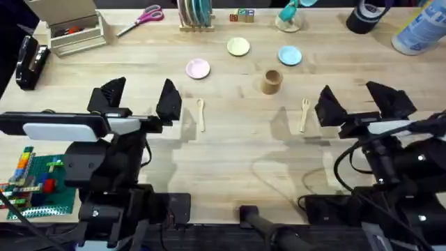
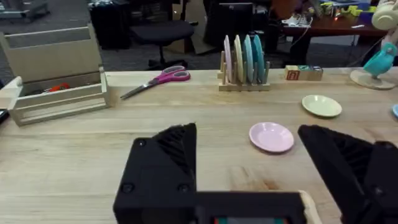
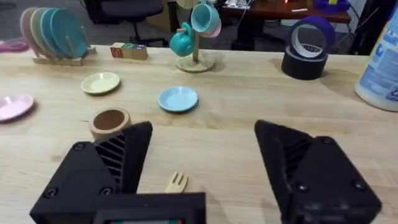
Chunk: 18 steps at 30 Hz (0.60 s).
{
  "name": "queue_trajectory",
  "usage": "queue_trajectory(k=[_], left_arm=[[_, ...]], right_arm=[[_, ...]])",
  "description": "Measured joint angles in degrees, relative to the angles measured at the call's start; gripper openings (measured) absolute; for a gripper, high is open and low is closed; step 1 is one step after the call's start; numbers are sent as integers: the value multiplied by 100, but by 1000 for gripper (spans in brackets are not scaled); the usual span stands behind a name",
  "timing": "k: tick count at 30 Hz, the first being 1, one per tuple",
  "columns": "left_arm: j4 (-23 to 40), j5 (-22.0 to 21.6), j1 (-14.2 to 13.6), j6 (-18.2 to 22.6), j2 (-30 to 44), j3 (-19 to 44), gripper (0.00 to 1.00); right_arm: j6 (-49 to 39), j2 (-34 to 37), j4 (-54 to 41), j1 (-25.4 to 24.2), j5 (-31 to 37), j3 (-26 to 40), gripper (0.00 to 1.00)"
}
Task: Pick up a utensil and set it on the pink plate, then put the other utensil in the container.
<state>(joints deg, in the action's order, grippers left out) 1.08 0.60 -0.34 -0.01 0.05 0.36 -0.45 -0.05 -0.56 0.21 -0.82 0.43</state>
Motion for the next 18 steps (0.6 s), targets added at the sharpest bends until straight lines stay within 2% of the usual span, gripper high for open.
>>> queue_trajectory(k=[14,18], left_arm=[[-4,24,0,0,0,2,995],[343,126,0,0,0,138,995]], right_arm=[[0,0,-73,0,-2,31,998],[0,0,-846,0,-12,394,998]])
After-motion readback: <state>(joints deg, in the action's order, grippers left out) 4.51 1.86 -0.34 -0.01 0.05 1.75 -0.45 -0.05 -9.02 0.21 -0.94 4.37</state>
